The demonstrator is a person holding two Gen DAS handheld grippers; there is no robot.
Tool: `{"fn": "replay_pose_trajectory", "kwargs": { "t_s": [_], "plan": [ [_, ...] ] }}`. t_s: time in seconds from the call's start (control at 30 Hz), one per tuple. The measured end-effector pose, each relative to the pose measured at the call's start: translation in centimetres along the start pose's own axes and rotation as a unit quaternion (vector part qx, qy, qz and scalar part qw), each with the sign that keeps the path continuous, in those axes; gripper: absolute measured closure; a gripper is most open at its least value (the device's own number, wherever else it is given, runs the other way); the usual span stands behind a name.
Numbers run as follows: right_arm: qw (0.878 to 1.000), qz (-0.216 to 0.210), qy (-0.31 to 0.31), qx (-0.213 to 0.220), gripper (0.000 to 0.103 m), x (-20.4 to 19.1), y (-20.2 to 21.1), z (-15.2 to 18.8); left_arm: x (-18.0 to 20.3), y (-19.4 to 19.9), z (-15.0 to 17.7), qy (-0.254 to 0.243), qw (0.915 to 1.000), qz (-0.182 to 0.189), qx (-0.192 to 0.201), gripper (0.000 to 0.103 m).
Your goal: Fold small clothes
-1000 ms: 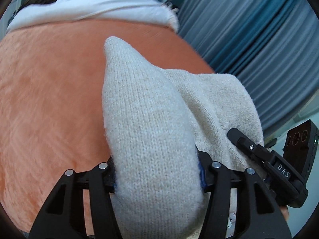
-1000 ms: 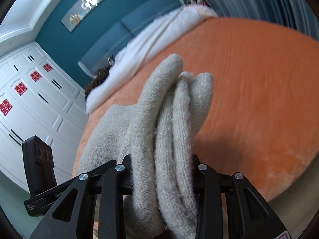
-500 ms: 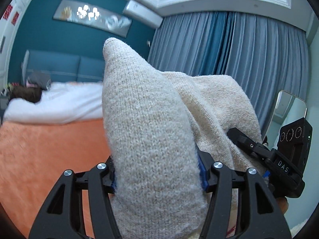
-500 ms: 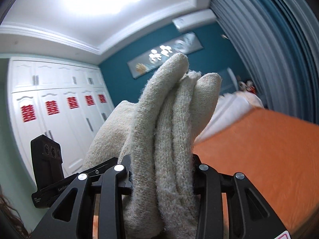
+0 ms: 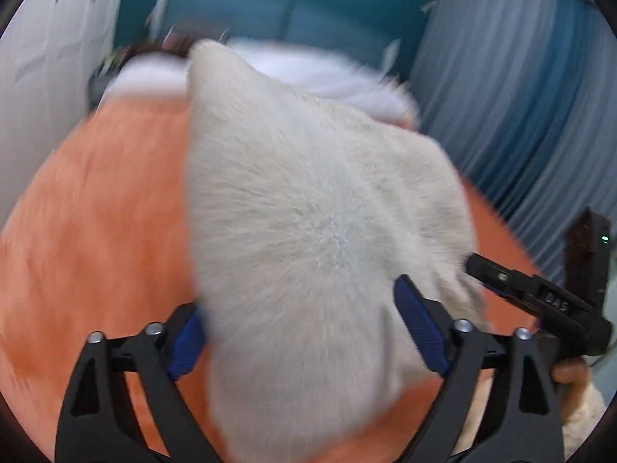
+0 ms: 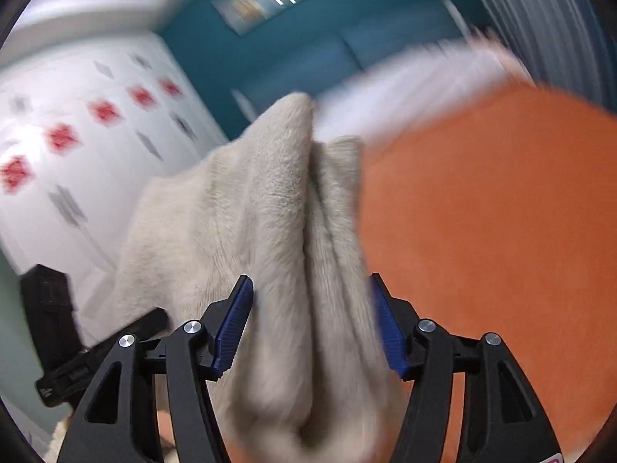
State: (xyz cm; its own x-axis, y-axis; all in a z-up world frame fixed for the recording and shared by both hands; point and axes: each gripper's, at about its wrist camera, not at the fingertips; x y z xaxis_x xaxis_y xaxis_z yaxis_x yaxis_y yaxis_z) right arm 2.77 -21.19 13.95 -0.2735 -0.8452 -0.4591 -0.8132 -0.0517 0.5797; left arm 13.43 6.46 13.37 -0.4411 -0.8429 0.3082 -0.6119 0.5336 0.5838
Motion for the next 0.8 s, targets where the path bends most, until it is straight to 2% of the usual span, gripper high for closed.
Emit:
{"fn": "replay_pose_trajectory", "kwargs": {
  "t_s": [0.03, 0.07, 0.1, 0.13, 0.17, 0.23, 0.3, 0.37, 0.43, 0.5, 0.6, 0.67, 0.73, 0.77, 0.8],
  "plan": [
    [0.999, 0.018, -0.014, -0.039, 0.062, 1.9, -1.4, 2.6, -2.6, -2.0, 2.9, 0.037, 0.9984, -0.015, -0.041, 0.036],
    [0.997, 0.02, -0.028, -0.063, 0.066, 3.1, -2.1, 4.4, -4.9, -2.0, 4.9, 0.072, 0.9958, -0.01, -0.056, 0.036],
    [0.997, 0.015, -0.039, -0.071, 0.066, 4.1, -2.1, 5.7, -6.6, -1.9, 6.2, 0.112, 0.9924, -0.002, -0.052, 0.036],
    [0.997, 0.017, -0.033, -0.069, 0.065, 4.6, -1.8, 6.1, -7.9, -1.1, 6.6, 0.137, 0.9901, -0.001, -0.032, 0.031],
    [0.997, 0.023, -0.021, -0.066, 0.064, 4.7, -1.8, 5.8, -8.9, -0.6, 6.6, 0.151, 0.9883, 0.004, -0.021, 0.028],
    [0.998, 0.017, -0.011, -0.056, 0.053, 4.6, -2.0, 4.0, -10.4, 0.1, 5.3, 0.19, 0.9815, 0.022, 0.001, 0.022],
    [0.999, 0.005, -0.018, -0.037, 0.042, 4.1, -2.6, 2.0, -10.3, 0.4, 4.6, 0.203, 0.9788, 0.021, 0.023, 0.011],
    [0.999, -0.003, -0.025, -0.028, 0.035, 3.7, -3.9, 0.3, -8.7, 0.0, 4.1, 0.194, 0.9807, 0.01, 0.024, 0.01],
    [0.998, -0.009, -0.028, -0.046, 0.03, 2.8, -6.6, -0.4, -8.7, -1.4, 3.8, 0.187, 0.9822, 0.007, 0.012, 0.01],
    [0.997, -0.005, -0.017, -0.076, 0.03, 2.6, -9.5, -0.1, -7.9, -3.4, 3.7, 0.188, 0.982, 0.004, -0.013, 0.009],
    [0.993, -0.002, 0.004, -0.117, 0.03, 1.1, -13.3, 1.4, -9.7, -6.4, 5.1, 0.207, 0.9772, -0.014, -0.046, 0.009],
    [0.989, 0.005, 0.004, -0.148, 0.03, 0.8, -15.6, 2.6, -10.6, -7.9, 5.8, 0.238, 0.969, -0.005, -0.065, 0.009],
    [0.986, -0.002, -0.005, -0.164, 0.028, 0.6, -17.0, 3.4, -10.8, -8.7, 6.2, 0.266, 0.9611, 0.025, -0.069, 0.012],
    [0.986, -0.006, -0.009, -0.168, 0.03, 0.5, -17.5, 3.5, -10.5, -9.0, 6.3, 0.268, 0.9601, 0.033, -0.072, 0.014],
    [0.985, -0.016, -0.015, -0.17, 0.043, 0.4, -17.7, 3.5, -10.2, -9.2, 6.3, 0.261, 0.9622, 0.03, -0.073, 0.017]
  ]
}}
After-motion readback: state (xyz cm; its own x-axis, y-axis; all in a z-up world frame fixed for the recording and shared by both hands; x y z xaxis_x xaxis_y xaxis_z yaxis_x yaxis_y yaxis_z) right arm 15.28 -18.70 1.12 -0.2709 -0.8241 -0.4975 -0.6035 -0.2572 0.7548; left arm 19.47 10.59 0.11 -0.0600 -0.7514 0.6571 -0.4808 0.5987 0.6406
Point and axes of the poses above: each gripper's, at about its wrist camera, not at the fingertips, and y roughly against the way its jaws point, x to its right, z to its underside, and after that the axes turned 10 degrees about x, right-handed
